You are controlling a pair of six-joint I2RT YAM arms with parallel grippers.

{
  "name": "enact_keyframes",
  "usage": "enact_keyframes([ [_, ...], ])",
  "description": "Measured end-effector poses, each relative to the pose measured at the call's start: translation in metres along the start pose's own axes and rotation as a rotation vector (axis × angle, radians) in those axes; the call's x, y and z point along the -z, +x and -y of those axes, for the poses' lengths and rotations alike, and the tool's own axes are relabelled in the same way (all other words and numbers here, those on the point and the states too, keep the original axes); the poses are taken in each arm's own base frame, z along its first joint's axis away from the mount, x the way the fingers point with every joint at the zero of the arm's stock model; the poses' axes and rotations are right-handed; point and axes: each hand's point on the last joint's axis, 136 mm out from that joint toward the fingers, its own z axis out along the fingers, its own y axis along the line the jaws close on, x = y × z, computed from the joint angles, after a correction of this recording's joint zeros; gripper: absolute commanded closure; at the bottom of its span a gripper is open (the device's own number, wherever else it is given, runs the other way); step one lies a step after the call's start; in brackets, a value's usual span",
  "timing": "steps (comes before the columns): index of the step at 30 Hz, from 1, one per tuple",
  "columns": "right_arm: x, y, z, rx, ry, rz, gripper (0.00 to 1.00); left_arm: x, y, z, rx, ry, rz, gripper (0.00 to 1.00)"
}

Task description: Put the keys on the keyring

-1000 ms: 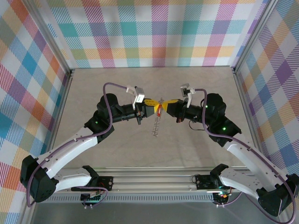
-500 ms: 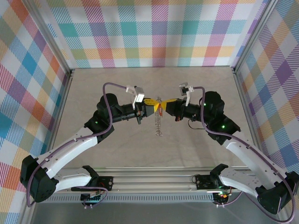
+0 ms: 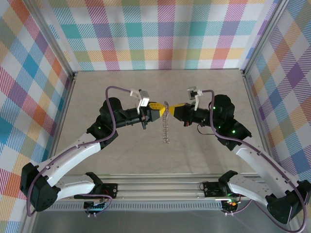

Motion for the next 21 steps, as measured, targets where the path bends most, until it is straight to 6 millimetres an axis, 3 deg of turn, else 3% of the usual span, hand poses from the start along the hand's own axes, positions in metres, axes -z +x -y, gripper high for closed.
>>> enact_keyframes([
  [21, -0.004, 0.012, -0.011, -0.030, -0.103, -0.078, 1.00, 0.002, -0.002, 0.001, -0.003, -0.001, 0.006, 1.00],
])
